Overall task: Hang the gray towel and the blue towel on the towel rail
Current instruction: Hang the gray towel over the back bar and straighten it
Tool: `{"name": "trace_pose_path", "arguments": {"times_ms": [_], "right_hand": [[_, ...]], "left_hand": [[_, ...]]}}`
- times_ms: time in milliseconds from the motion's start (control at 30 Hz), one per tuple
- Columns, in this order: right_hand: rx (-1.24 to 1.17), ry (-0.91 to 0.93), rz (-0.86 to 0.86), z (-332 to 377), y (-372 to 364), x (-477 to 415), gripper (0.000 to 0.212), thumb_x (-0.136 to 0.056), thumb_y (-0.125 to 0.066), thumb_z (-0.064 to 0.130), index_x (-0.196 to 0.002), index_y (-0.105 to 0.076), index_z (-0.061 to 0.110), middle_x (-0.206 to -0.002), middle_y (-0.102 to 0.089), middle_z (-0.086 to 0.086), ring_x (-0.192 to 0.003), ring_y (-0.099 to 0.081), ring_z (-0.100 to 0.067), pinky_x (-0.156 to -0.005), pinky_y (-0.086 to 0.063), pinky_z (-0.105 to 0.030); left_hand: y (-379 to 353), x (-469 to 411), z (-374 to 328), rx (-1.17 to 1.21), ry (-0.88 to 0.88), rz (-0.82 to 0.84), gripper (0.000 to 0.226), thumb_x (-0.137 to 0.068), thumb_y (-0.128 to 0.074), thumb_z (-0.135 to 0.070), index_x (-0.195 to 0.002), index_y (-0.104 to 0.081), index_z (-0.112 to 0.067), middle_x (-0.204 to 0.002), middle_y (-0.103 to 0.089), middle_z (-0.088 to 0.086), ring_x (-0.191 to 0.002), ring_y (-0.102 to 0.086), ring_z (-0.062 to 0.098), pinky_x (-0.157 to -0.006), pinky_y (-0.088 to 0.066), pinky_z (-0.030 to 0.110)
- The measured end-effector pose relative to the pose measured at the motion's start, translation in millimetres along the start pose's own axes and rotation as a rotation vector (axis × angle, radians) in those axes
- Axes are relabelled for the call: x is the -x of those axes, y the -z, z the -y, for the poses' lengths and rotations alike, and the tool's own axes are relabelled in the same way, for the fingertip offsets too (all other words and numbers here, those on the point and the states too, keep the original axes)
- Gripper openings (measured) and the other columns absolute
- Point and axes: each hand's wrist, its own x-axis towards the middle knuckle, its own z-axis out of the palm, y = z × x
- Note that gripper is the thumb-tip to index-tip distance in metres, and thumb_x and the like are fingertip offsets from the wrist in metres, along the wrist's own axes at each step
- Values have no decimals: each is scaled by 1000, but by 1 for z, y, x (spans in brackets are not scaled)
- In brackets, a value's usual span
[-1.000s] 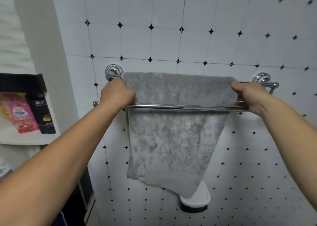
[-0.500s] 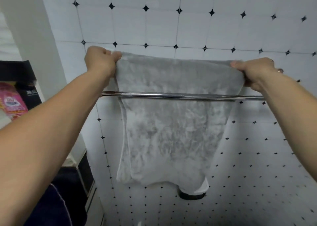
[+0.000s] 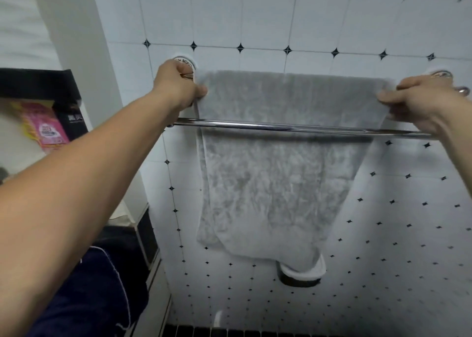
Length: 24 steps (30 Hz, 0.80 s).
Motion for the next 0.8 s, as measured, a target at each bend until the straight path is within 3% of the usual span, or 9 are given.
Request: {"name": "trace_pose_path", "arguments": {"times_ms": [100,167,233,300,467,567,667,800], "right_hand": [[-87,35,-47,9,4,-7,39,-74,-80,11,-90,-46,23,-83,-51,0,-62,-61,-12,-45,-54,-26],[-53,40,-63,7,2,-8,42,-74,-81,12,-103,-50,17,-86,-52,-2,-66,-60,-14,-44,-55,-26],[4,28,-87,3,-2,-8,58,-76,-81,15,-124,-50,8,-98,-55,-8,-68,-60,-15,-40,-53,-21],[23,26,-105,2,-4,-5,61,-77,-81,16,-127,-49,5,-99,-56,-10,-67,-61,-18,-38,-52,-19],[73,71,-75,-3,-3,-6,28,-80,-77,17,-97,-55,12,-78,-54,-3,-63,-55,-17,-37,-49,-15],[129,37,-12,-3,-5,-4,23,-82,-75,16,-79,-53,18,-78,-58,-4,-64,-55,-16,-52,-52,-23],[149,67,-14,-2,-7,-1,26,-81,-75,10,-76,-51,18,-77,-57,-4,-64,-54,-17,-48,-52,-20],[154,144,-119,0,-4,0,26,-77,-79,9,-88,-56,12,-77,-55,-5,-62,-50,-14,-52,-45,-23]], "left_hand": [[4,-6,-1,32,-26,-49,46,-71,-80,-7,-104,-50,-16,-108,-62,17,-65,-60,21,-66,-58,33],[4,-8,0,18,-45,-56,45,-70,-81,-11,-103,-50,-16,-106,-61,16,-63,-58,22,-65,-58,35],[2,-6,3,41,-47,-51,42,-71,-81,-12,-101,-51,-14,-99,-60,12,-69,-58,23,-67,-57,36],[1,-2,5,63,-53,-51,41,-73,-80,-12,-102,-50,-14,-95,-56,9,-68,-55,22,-65,-55,33],[4,7,12,54,-88,0,48,-74,-75,-5,-111,-46,-16,-84,-60,5,-71,-61,22,-78,-60,47],[8,10,17,-17,-108,63,55,-77,-74,-3,-121,-43,-14,-81,-63,8,-76,-63,23,-81,-58,50],[10,12,17,-16,-110,61,54,-79,-72,-2,-124,-43,-14,-83,-62,10,-76,-61,24,-79,-58,52],[13,12,11,14,-147,-4,45,-78,-71,-2,-112,-46,-18,-73,-63,6,-67,-61,22,-75,-56,38]]}}
